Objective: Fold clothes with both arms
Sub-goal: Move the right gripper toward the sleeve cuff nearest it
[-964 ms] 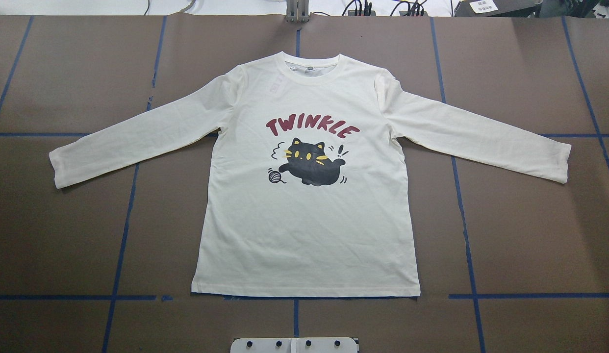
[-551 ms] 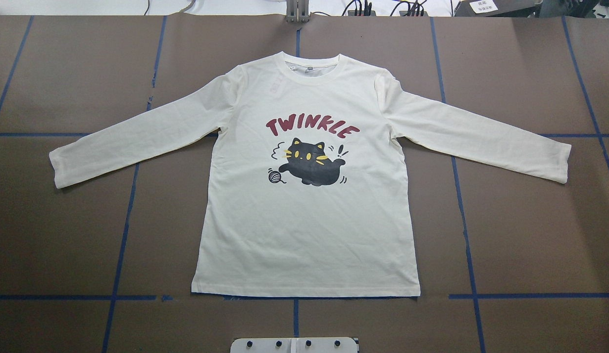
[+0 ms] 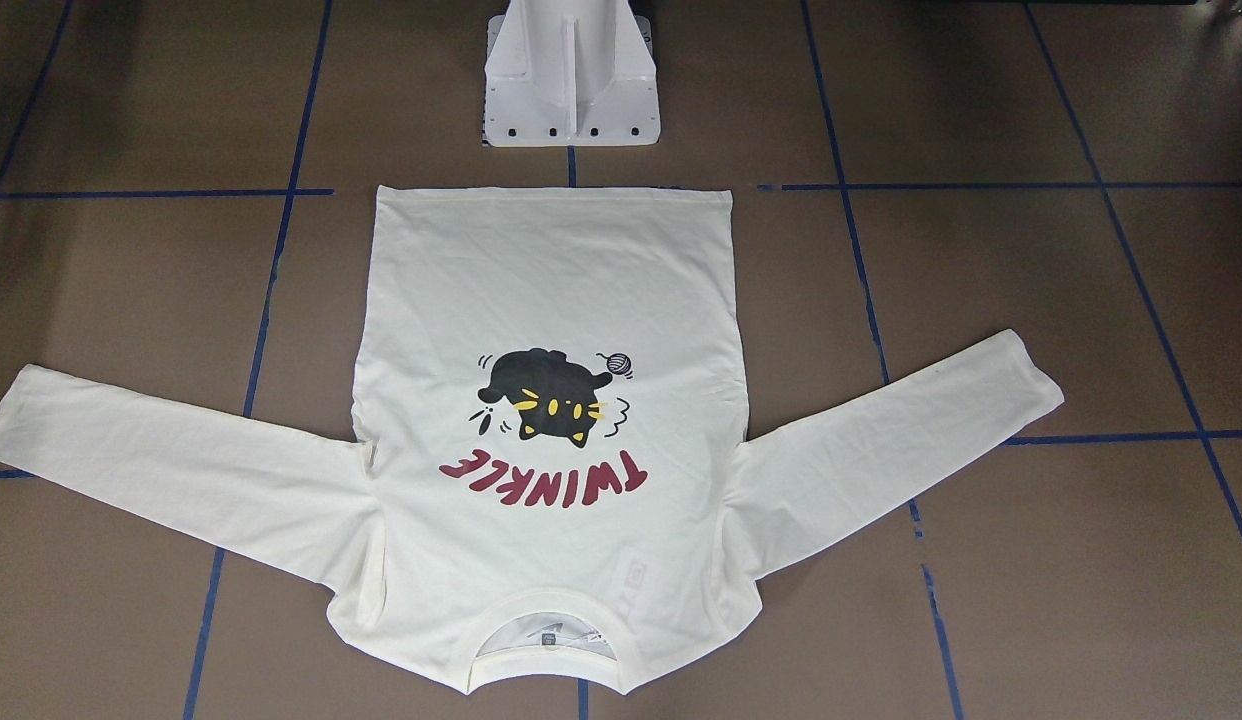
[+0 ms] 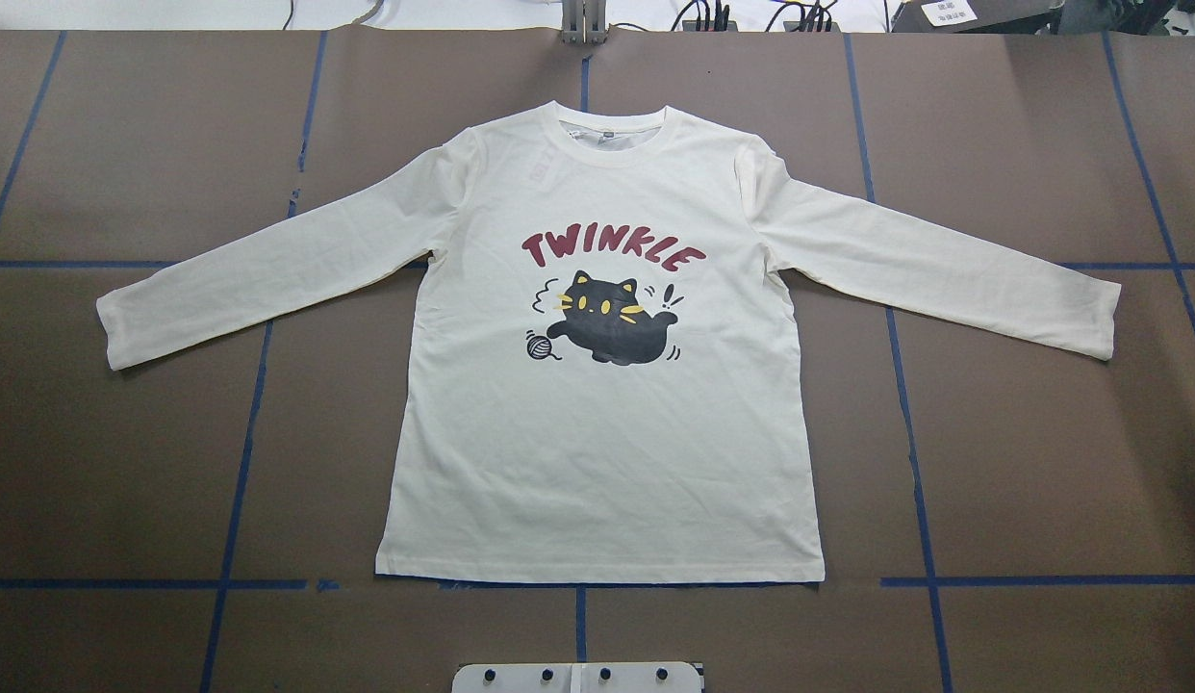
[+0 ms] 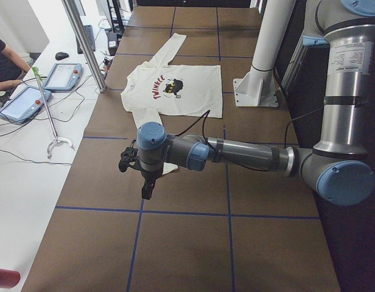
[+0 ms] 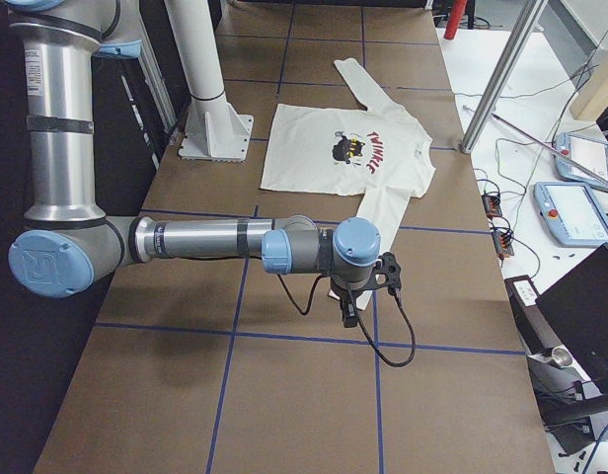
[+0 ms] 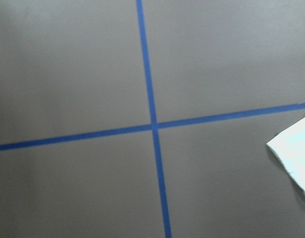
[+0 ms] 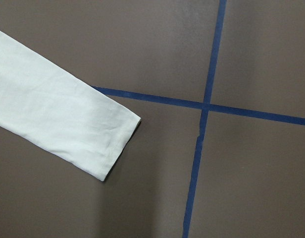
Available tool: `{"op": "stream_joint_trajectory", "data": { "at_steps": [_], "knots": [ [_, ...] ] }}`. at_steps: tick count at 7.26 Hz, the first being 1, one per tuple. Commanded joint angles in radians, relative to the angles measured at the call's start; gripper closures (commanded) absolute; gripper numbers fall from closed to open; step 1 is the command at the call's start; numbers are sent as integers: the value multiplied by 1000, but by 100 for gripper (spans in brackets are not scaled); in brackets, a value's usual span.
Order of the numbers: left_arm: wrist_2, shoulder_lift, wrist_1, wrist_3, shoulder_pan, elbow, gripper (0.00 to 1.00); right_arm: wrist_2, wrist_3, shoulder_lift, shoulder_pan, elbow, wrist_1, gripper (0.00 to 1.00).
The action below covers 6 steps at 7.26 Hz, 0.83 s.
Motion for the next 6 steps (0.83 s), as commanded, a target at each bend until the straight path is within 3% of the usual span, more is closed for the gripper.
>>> {"op": "stream_joint_trajectory", "data": {
  "at_steps": [1,2,3,6],
  "knots": [
    [-2,-7,-75,0,12,2,0,-15,274,26,-138,-150,376,0],
    [0,-12,-103,1,13,10,0,-35,388,51,-201,-252,531,0],
    [3,-12,-115,0,19,27,0,-41,466,66,-248,-305,607,0],
    [-3,-7,-160,1,24,53,0,-136,594,76,-342,-305,610,0]
  ]
}}
